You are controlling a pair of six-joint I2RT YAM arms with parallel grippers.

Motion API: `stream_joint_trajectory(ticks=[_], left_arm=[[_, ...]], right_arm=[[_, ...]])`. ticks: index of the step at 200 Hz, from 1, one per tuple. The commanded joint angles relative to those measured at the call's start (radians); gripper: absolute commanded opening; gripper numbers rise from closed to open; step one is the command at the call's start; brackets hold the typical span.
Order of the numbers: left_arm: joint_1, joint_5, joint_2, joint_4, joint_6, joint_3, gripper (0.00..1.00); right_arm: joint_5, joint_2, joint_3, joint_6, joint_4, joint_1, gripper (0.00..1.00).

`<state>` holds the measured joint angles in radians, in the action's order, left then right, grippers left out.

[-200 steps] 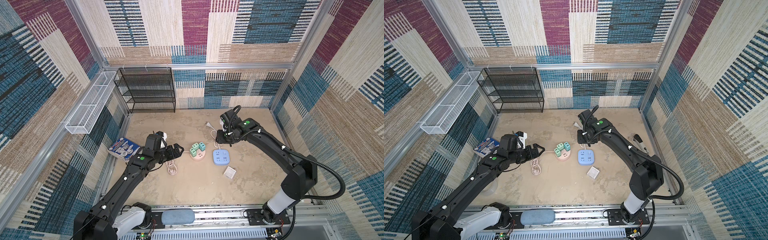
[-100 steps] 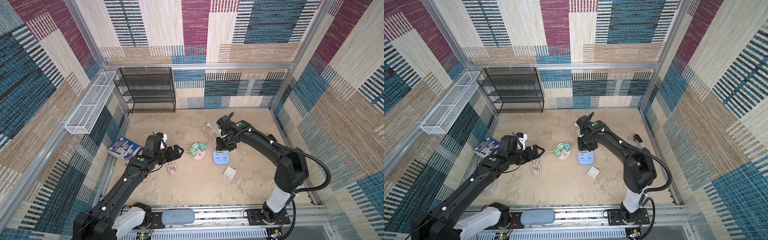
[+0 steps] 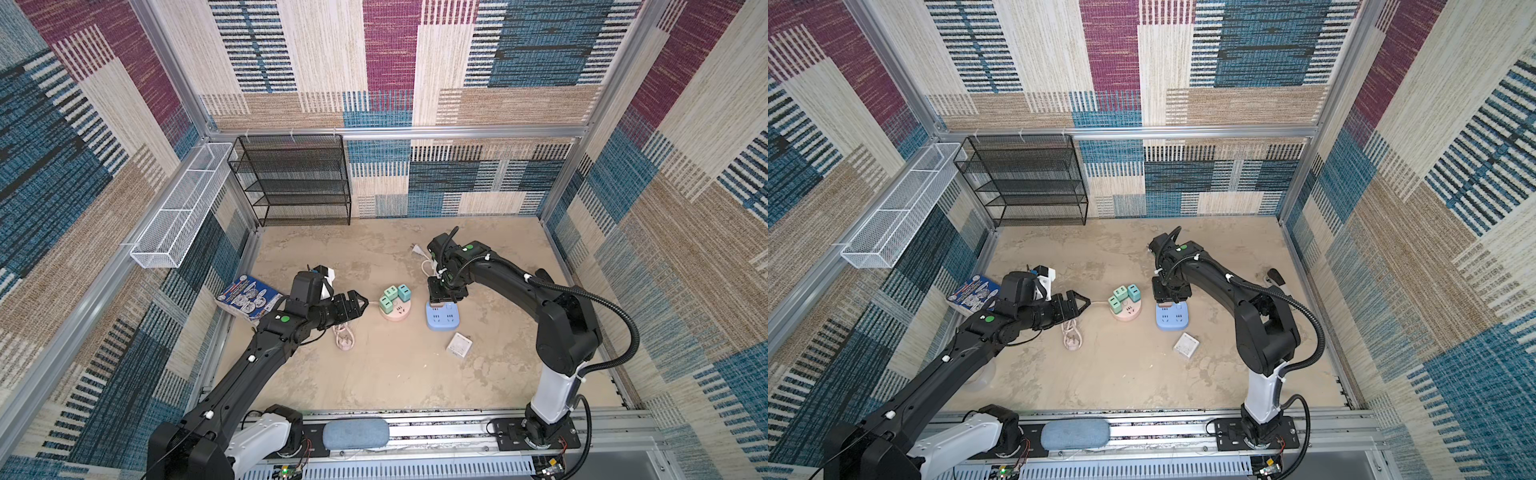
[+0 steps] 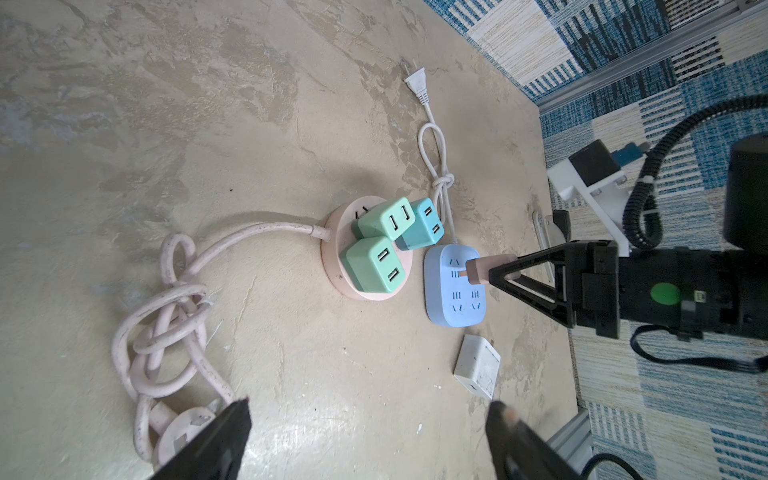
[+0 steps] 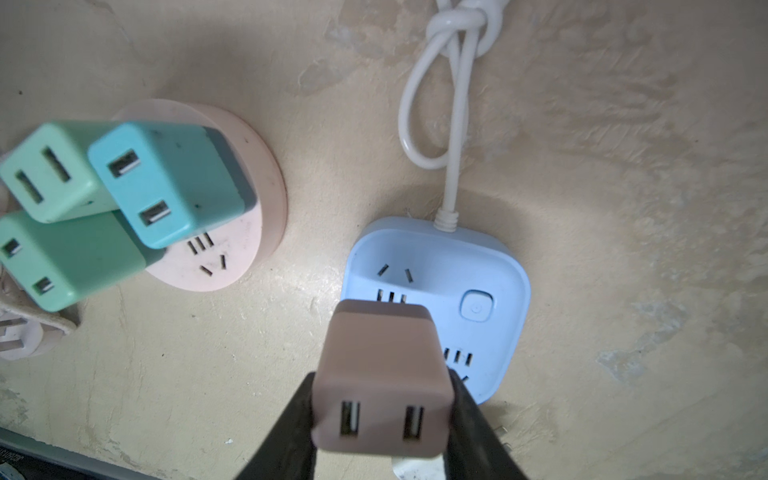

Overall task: Insert the plug
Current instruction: 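Carry the pink charger with the right gripper over the light blue strip, then lower the pink charger prongs into a socket of the light blue strip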

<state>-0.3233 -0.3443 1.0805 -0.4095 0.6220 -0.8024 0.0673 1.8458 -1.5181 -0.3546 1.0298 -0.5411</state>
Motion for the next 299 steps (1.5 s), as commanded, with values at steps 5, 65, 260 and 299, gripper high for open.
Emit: stream_joint_trajectory(ticks=[5, 65, 260, 299], left_arm=[[0.000, -0.001, 0.003, 0.011, -0.018, 0.002, 0.93], [0.001, -0.002, 0.010, 0.017, -0.014, 0.002, 0.93], [0.003, -0.019, 0.026, 0.026, -0.003, 0.004, 0.92], [0.003, -0.019, 0.023, 0.024, -0.002, 0.009, 0.92]], right_arm=[[-0.016, 0.006, -0.004, 0.018, 0.002, -0.001, 0.00], [-0.044, 0.013, 0.009, 0.034, 0.005, -0.002, 0.00], [0.008, -0.021, 0.052, 0.009, -0.122, -0.035, 0.00], [-0.013, -0.032, 0.051, 0.002, -0.131, -0.039, 0.00]])
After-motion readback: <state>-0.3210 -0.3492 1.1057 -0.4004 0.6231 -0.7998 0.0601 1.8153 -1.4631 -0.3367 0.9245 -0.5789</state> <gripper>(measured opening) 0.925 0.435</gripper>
